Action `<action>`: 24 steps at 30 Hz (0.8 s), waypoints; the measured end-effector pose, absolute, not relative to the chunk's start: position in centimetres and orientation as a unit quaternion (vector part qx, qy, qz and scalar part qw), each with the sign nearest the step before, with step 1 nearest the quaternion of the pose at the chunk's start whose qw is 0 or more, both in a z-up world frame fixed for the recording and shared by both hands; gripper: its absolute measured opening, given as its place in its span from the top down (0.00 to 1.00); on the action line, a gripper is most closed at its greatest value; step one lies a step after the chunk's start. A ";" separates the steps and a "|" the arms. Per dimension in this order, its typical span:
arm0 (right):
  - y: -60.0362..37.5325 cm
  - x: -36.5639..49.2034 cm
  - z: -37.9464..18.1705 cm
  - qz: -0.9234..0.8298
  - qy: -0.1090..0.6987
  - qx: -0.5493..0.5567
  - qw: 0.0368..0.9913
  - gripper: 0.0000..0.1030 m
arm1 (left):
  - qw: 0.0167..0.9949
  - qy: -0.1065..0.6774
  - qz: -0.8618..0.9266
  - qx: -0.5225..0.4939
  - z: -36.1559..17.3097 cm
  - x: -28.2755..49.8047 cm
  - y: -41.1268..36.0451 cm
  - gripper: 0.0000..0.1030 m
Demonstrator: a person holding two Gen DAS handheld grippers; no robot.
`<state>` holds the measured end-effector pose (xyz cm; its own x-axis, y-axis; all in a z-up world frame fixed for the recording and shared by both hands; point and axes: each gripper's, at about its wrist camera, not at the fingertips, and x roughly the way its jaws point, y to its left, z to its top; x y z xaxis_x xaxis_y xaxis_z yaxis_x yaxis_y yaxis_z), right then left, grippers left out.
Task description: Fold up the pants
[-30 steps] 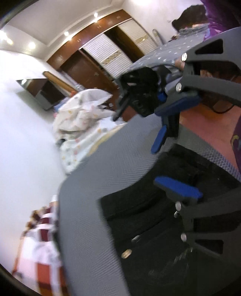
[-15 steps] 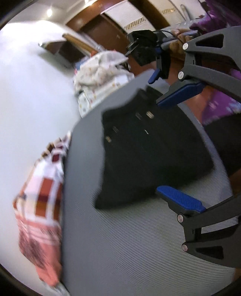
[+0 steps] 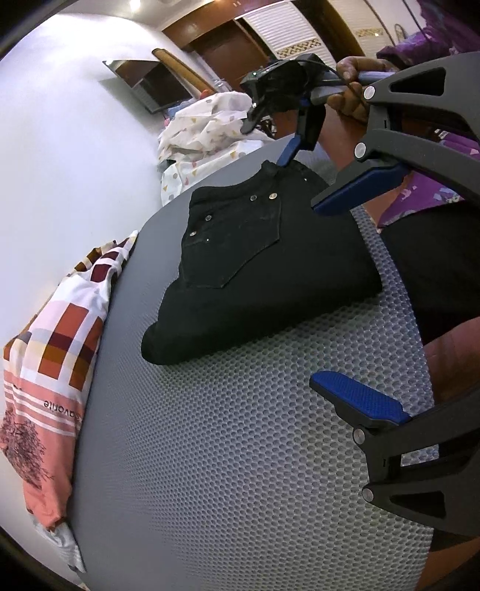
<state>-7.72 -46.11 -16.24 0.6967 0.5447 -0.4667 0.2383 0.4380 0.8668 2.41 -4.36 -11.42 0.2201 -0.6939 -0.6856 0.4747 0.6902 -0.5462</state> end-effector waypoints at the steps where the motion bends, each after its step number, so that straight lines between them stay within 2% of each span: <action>1: -45.9 -7.7 -16.1 0.094 0.382 0.509 0.766 0.31 | 0.772 0.498 -0.379 -0.109 -11.3 2.2 -4.4 0.16; 2: -45.8 -7.8 -15.9 0.088 0.387 0.498 0.771 0.46 | 0.772 0.497 -0.381 -0.108 -11.2 2.3 -4.5 0.16; 3: -46.0 -7.9 -16.0 0.079 0.390 0.496 0.772 0.66 | 0.773 0.495 -0.382 -0.109 -11.1 2.2 -4.6 0.16; 6: -48.1 -8.9 -18.7 0.061 0.388 0.563 0.728 0.75 | 0.773 0.491 -0.386 -0.112 -10.7 2.1 -4.7 0.16; 8: -49.0 -9.5 -20.3 0.082 0.362 0.619 0.692 0.72 | 0.771 0.492 -0.388 -0.114 -10.7 2.1 -4.6 0.16; 10: -48.8 -9.0 -19.8 0.078 0.368 0.608 0.699 0.70 | 0.769 0.495 -0.388 -0.111 -10.9 2.1 -4.8 0.16; 12: -48.8 -8.8 -19.4 0.069 0.373 0.604 0.701 0.63 | 0.767 0.500 -0.386 -0.110 -11.0 2.1 -4.9 0.16; 16: -48.4 -9.0 -19.1 0.049 0.384 0.604 0.696 0.61 | 0.765 0.502 -0.383 -0.121 -11.0 2.3 -4.7 0.16; 18: -47.5 -8.9 -19.0 0.059 0.389 0.609 0.689 0.54 | 0.766 0.500 -0.383 -0.131 -10.8 2.5 -4.4 0.16; 20: -47.0 -8.6 -18.9 0.063 0.393 0.606 0.689 0.51 | 0.765 0.501 -0.381 -0.138 -10.9 2.7 -4.2 0.16; 24: -47.5 -8.4 -19.0 0.039 0.373 0.625 0.685 0.51 | 0.759 0.511 -0.376 -0.148 -11.5 2.8 -3.7 0.16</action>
